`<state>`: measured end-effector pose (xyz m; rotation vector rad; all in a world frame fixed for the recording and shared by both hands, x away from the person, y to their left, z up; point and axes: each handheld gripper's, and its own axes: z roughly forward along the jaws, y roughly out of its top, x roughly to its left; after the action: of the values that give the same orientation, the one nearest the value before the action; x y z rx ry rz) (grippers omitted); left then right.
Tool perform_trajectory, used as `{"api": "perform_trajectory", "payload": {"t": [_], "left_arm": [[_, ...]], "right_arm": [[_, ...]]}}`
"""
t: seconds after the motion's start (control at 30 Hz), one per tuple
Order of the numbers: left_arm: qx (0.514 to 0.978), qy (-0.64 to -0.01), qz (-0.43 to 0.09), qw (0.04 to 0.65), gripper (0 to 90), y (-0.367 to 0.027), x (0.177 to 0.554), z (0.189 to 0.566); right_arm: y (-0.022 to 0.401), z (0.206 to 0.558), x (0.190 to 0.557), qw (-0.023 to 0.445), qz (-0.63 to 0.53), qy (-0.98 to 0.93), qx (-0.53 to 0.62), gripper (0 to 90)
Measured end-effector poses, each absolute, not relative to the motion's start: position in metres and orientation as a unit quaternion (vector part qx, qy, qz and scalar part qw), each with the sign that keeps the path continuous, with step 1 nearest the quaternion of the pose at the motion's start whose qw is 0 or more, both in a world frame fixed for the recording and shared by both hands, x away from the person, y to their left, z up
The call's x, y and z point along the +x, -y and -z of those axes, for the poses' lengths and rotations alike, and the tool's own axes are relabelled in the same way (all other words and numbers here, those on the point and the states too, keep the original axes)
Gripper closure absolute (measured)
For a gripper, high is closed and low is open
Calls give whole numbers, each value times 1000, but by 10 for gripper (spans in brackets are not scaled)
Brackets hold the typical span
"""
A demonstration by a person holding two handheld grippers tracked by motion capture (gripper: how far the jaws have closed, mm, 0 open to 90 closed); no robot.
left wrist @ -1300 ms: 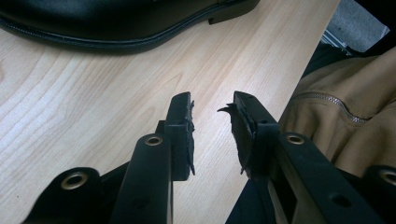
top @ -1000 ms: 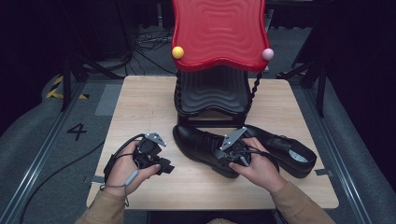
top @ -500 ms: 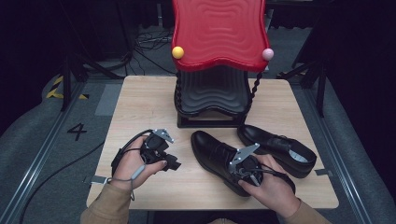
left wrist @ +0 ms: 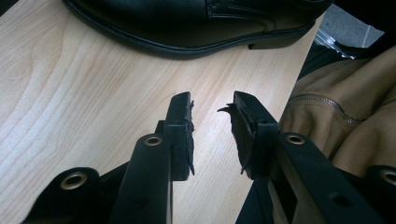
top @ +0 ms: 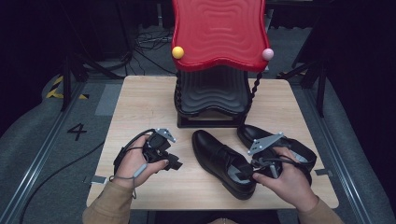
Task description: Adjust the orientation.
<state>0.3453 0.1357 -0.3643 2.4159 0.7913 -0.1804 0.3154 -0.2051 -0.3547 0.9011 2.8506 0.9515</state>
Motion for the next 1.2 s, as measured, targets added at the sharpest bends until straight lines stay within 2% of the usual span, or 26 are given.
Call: {"api": "perform_trajectory", "payload": {"t": [0.27,0.37,0.57,0.83,1.2], "left_arm": [[905,-302,71,292,676,-137,346,365],[905,-302,71,293,673,-138,346,366],[904,-302,71,294,671,-138,346,365],[905,-302,71,292,671,-138,347,366],[904,-303,75,292,667,-137,347,367]], "right_arm": [[250,337,331,47,-329,-879,341,633],[268,334,337,68,-326,-872,360,585],[300,336,349,94,-299,-861,400,582],[330,340,357,103,-266,-863,417,556],[342,365,370,92,-193,-880,424,502]]}}
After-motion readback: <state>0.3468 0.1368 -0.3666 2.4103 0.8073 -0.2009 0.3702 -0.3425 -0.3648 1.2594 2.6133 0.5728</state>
